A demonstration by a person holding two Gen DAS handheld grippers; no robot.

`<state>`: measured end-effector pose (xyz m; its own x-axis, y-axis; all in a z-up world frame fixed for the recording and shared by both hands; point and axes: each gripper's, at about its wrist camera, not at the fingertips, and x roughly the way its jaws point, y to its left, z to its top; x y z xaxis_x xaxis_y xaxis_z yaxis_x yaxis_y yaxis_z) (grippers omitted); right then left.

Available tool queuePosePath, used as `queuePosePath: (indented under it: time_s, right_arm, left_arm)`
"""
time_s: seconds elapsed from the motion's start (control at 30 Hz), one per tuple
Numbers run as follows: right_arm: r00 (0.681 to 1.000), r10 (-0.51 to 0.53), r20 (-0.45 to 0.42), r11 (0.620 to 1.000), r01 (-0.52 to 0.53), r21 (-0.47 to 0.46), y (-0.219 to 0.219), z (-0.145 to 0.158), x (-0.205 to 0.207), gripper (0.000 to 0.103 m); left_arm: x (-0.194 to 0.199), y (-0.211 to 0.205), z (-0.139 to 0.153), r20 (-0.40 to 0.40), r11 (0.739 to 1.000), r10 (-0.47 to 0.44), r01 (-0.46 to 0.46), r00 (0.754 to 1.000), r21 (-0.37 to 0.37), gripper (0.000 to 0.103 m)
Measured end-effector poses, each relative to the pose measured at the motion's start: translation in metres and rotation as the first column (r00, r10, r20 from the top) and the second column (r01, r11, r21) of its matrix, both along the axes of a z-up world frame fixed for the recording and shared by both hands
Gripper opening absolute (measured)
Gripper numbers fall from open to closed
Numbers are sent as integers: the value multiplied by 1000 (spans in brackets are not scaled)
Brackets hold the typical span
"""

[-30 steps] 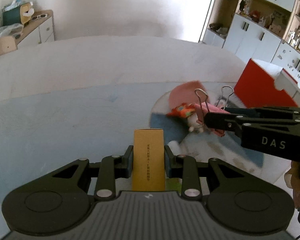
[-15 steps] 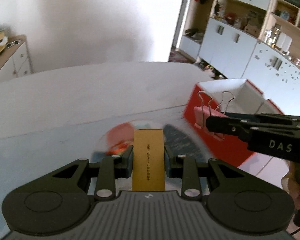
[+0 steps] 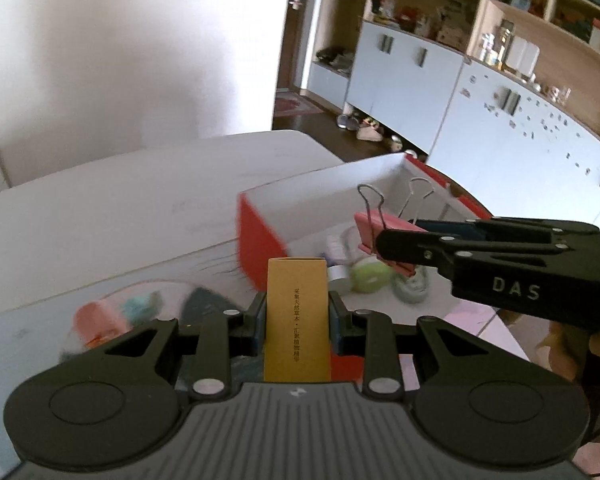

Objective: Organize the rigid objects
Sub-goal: 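Carry the yellow box and pink clip into the red box and open both grippers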

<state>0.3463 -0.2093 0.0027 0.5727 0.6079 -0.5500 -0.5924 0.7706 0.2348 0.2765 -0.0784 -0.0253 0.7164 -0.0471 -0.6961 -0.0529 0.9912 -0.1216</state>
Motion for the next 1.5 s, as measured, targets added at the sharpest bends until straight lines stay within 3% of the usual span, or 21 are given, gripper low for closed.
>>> queuePosePath:
  time_s: [0.37,0.8,1.07,1.5]
  right_arm:
    - [998,-60,-31,997,58,-59,-59,-27,50,29]
    - [997,-15,-71,988,3,-156,-55,-65,86,29]
    - [995,-11,-100,977,-11,-215,-49,-77,93,29]
    - [989,-10,-145,971,-25,-236,-44,-83,101,31]
  left_arm:
    - [72,-59,-12,-67,999,-30,33,997,36,29]
    - [156,-79,-57,-182,996,21,-5,983,88,29]
    - [179,-82,-80,-245,993,35,-6,969,118,29]
    - [188,-75,-82,-266,992,56,-24,962,122,30]
